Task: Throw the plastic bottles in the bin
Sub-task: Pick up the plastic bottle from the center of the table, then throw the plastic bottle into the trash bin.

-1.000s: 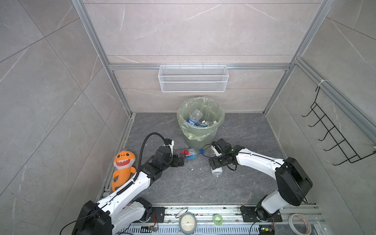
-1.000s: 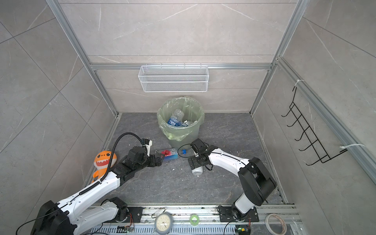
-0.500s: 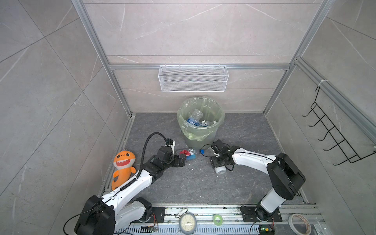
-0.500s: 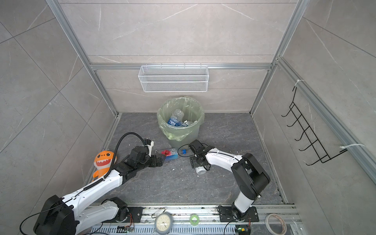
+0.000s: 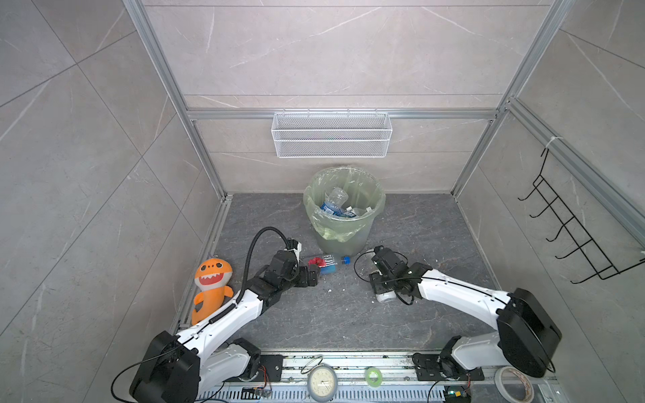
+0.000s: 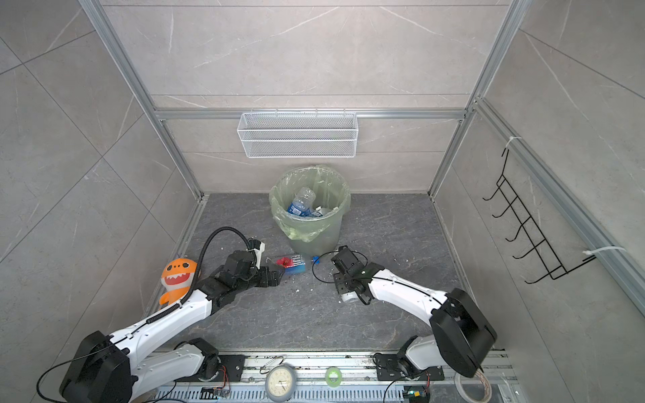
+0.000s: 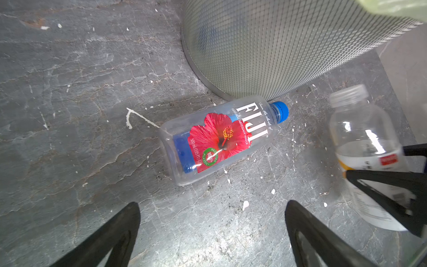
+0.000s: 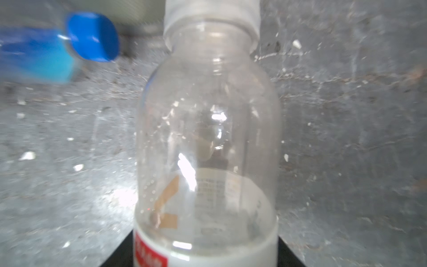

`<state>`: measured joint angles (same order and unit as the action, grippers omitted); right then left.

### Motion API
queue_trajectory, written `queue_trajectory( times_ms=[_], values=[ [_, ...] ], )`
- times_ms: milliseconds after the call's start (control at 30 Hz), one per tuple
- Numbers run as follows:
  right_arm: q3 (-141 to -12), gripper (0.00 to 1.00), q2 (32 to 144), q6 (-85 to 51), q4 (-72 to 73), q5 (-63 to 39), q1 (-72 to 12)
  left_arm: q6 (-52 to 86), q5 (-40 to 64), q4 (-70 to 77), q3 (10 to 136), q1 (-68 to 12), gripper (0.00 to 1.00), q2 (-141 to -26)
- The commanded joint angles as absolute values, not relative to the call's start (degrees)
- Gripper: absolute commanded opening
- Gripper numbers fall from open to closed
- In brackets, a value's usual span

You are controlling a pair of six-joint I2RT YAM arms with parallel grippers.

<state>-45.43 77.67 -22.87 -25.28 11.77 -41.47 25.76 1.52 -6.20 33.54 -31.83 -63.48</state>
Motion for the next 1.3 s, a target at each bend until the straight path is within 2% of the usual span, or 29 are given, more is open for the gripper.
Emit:
queue_trajectory(
  times_ms=[0, 233, 500, 667, 800, 867, 967, 1100, 1133, 1200, 1233, 1267],
  values=[
    [-43.1, 0.59, 72.3, -26.5, -26.1, 16.1, -44.0, 25.1, 3.0, -5.2, 35.8, -31.5, 1.0, -63.9],
    [-40.1, 0.59, 62.9, -30.7, -28.7, 24.5, -52.7, 24.8, 3.0, -5.1, 36.1, -31.6, 1.0, -64.4],
    [-42.6, 0.59, 55.2, -30.0, -32.5, 32.1, -59.9, 24.3, 2.4, -5.7, 37.0, -31.6, 1.0, -64.9],
    [-52.2, 0.58, 53.2, -26.2, -36.9, 35.7, -62.7, 24.5, 2.4, -5.7, 37.0, -31.6, 1.0, -64.3],
    [-64.9, 0.56, 55.7, -20.7, -36.9, 36.3, -62.9, 24.4, 3.6, -5.5, 37.0, -31.6, 1.0, -64.5],
    [-73.9, 0.58, 59.7, -16.9, -36.2, 36.3, -62.8, 24.4, 3.7, -5.5, 36.7, -31.6, 1.0, -64.5],
    [-92.3, 0.59, 71.5, -9.4, -38.0, 36.7, -61.2, 25.0, 4.2, -4.7, 35.7, -31.5, 1.0, -64.2],
    [-114.1, 0.59, 87.9, -6.8, -40.0, 27.5, -51.4, 26.0, 4.7, -3.5, 34.6, -31.5, 1.0, -63.9],
    [-120.2, 0.64, 92.6, -7.2, -41.4, 25.9, -48.7, 26.2, 4.7, -3.5, 34.6, -31.5, 1.0, -63.7],
    [-131.3, 0.88, 101.1, -7.3, -45.0, 25.4, -45.0, 26.7, 4.7, -3.9, 34.4, -31.6, 1.0, -62.8],
    [-136.3, 0.96, 105.0, -7.8, -47.4, 26.1, -43.6, 26.8, 4.7, -4.2, 34.4, -31.6, 1.0, -62.2],
    [-140.6, 0.99, 108.0, -8.4, -49.3, 25.8, -42.7, 26.9, 4.7, -4.5, 34.4, -31.6, 1.0, -61.4]
  ],
)
